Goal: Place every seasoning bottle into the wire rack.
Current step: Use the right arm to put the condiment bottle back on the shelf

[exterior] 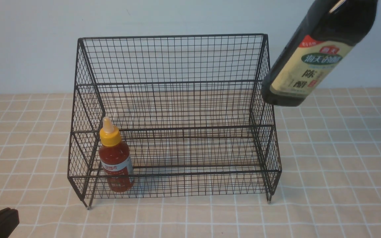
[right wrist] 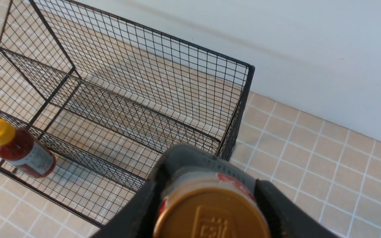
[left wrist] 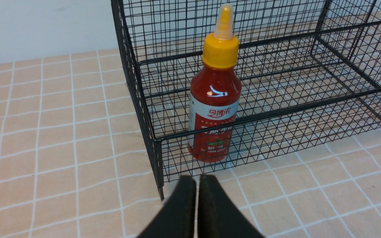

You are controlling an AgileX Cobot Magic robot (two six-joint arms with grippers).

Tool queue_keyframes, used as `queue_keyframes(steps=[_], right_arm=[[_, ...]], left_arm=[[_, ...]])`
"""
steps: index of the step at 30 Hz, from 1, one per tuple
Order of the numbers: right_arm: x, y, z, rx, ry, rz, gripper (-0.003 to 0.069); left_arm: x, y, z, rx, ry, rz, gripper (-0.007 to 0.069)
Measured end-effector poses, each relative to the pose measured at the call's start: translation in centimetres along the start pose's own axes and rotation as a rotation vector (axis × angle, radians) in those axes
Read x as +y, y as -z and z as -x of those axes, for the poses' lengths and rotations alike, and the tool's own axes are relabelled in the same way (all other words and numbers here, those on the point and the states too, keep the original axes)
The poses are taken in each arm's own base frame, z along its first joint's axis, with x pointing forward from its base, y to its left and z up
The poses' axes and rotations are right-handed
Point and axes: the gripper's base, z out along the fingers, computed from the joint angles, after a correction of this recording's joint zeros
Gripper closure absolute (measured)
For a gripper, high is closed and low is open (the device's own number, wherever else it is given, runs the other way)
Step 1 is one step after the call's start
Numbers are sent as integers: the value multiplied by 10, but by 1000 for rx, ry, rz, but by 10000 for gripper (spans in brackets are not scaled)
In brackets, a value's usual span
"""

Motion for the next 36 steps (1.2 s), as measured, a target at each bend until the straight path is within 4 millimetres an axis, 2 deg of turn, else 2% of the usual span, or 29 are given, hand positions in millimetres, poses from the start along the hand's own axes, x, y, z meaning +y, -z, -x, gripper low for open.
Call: queue_keyframes(steps=[3, 8, 12, 20, 29, 35, 36], right_arm=[[1, -10, 1, 21, -9, 30, 325], [9, -50, 3, 96, -23, 130, 325], [14, -71, 10, 62, -33, 158, 325], [10, -89, 17, 1, -36, 128, 325], [4, -100, 17, 17, -12, 79, 325], [3, -136, 8, 124, -14, 82, 325], [3, -137, 8, 129, -13, 83, 325]], left_arm=[[0, 0, 0, 0, 0, 0, 631], [0, 0, 0, 1, 0, 0, 631], [0, 0, 0, 1, 0, 0, 631], [0, 0, 0, 1, 0, 0, 631], [0, 0, 0, 1, 0, 0, 631], [0, 0, 0, 1, 0, 0, 631], [0, 0, 0, 1, 0, 0, 631]])
